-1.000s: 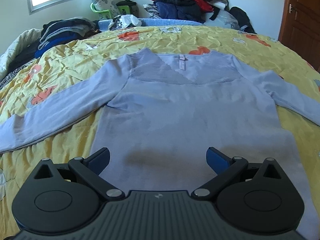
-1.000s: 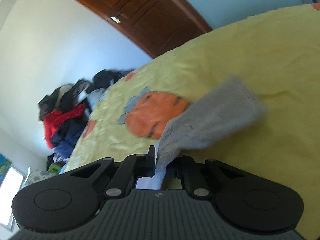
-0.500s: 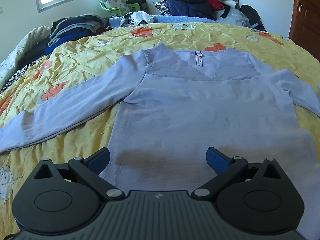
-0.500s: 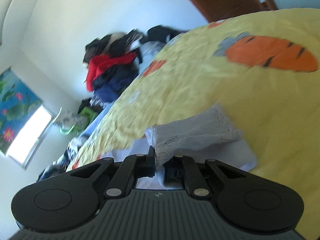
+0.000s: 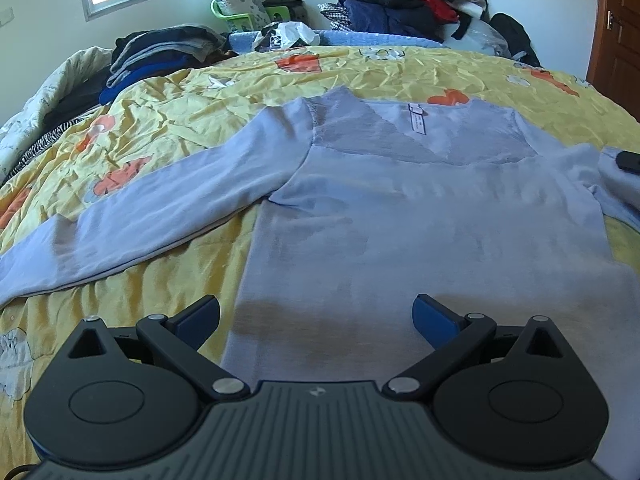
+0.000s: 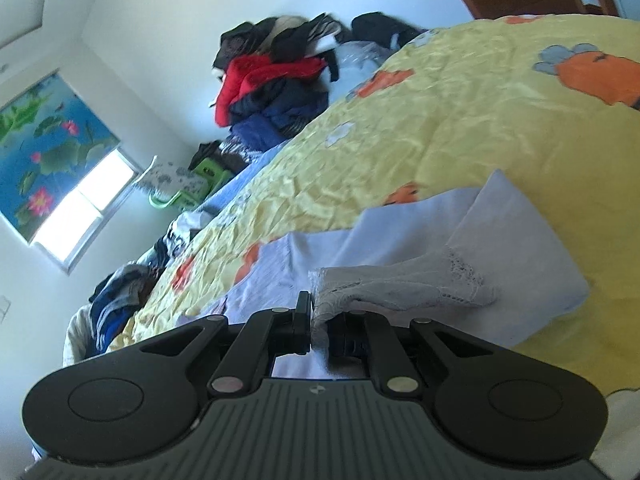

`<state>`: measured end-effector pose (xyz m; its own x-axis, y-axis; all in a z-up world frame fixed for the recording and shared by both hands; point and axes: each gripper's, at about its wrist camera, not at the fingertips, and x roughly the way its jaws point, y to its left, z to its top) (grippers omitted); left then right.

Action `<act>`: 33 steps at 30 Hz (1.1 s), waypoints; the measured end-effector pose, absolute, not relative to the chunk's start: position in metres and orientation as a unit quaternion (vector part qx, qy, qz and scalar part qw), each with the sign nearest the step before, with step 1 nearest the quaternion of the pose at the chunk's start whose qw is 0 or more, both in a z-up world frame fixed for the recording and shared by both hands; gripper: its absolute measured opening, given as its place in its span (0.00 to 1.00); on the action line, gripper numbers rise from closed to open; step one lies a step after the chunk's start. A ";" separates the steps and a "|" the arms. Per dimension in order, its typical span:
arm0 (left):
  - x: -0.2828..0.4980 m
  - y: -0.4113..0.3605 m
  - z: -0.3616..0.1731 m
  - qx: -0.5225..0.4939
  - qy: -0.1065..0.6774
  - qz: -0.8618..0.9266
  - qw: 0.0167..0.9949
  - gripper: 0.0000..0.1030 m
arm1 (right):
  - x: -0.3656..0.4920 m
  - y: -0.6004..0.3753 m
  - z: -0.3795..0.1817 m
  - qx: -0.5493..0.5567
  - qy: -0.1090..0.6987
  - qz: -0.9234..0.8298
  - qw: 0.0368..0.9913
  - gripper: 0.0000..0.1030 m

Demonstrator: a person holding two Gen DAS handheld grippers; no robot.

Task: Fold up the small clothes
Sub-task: 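Carry the held sleeve with the right tool across the sweater body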

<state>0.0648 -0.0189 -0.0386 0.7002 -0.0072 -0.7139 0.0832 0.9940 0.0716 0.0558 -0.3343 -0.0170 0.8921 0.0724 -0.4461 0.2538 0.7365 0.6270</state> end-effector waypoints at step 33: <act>0.065 0.030 -0.037 0.031 0.374 0.018 0.927 1.00 | 0.154 -0.201 -0.006 0.212 0.291 0.027 0.933 0.11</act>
<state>0.0655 0.0305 -0.0374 0.7191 0.0573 -0.6925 -0.0108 0.9974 0.0713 0.1544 -0.2008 -0.0057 0.8289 0.1744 -0.5316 0.0721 0.9089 0.4106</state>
